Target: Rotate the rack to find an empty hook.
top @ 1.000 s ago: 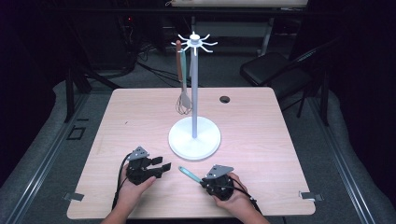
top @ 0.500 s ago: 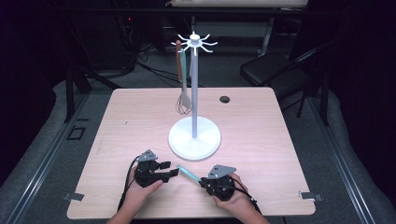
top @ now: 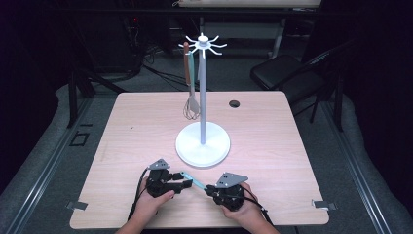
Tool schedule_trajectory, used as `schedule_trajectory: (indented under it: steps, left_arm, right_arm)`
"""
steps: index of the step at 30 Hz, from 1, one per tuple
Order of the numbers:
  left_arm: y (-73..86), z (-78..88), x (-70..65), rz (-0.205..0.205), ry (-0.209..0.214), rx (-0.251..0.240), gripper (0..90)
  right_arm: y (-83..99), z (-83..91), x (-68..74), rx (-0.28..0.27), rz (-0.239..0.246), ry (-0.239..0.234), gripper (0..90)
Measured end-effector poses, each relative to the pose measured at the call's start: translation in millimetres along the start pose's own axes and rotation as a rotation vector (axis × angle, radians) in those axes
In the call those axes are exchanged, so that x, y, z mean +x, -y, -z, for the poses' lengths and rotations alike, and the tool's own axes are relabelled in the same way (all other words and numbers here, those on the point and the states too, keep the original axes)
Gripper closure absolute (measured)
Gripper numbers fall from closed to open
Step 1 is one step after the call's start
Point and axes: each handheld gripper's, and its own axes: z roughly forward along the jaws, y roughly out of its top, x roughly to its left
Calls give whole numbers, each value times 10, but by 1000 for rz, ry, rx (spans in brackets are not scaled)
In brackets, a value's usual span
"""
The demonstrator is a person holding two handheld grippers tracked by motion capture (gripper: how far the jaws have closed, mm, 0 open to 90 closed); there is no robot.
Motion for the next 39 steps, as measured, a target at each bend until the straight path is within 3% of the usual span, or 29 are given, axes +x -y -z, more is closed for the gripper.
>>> schedule_trajectory:
  steps: [9, 14, 26, 30, 39]
  left_arm:
    - [3, -50, -51, 12, 29, -10, 446]
    - [12, -82, -89, 40, 47, -28, 465]
    - [33, -110, -103, 64, 53, -44, 543]
    - [34, -115, -101, 65, 55, -45, 546]
    - [34, -115, -105, 60, 50, -48, 545]
  right_arm:
    - [-12, -40, 39, -26, -7, -8, 827]
    - [-8, -85, 71, -23, -4, -8, 826]
    - [2, -117, 77, -21, -15, -7, 820]
    - [6, -106, 53, 11, -34, -16, 781]
    - [48, -99, 40, 83, -60, -24, 798]
